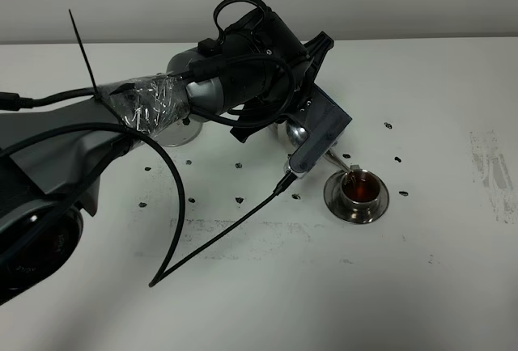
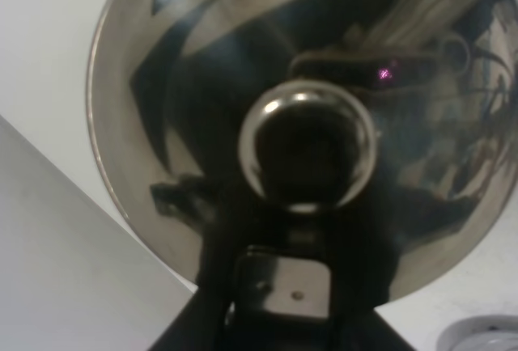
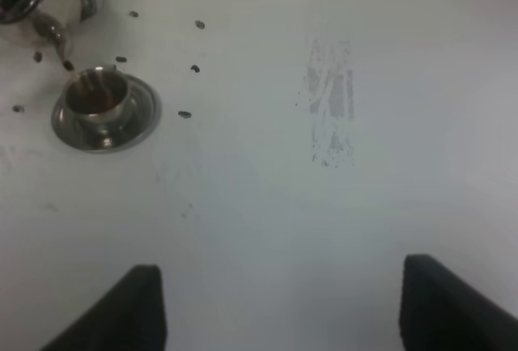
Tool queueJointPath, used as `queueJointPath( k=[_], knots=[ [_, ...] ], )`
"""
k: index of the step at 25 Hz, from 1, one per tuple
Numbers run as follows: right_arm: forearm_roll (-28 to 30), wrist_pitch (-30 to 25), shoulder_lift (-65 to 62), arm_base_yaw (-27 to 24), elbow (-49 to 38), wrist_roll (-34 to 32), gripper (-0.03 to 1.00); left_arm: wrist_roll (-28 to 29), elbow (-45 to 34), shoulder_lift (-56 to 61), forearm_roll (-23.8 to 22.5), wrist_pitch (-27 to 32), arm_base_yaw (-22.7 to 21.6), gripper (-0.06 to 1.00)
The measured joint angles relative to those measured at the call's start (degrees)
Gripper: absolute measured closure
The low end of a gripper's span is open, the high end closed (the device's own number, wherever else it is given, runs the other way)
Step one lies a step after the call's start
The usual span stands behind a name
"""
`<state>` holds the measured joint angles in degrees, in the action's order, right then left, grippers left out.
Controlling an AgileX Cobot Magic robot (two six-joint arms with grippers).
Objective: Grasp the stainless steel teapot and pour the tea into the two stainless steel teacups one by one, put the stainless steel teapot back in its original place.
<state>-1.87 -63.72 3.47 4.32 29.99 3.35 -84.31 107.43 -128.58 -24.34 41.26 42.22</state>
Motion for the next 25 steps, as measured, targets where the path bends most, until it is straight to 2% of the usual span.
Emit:
queueJointPath(
  k=[25],
  knots=[
    [0.0, 0.0, 0.0, 0.0, 0.0, 0.0, 0.38, -1.07, 0.0, 0.0, -0.75, -0.32, 0.13, 0.76]
  ],
)
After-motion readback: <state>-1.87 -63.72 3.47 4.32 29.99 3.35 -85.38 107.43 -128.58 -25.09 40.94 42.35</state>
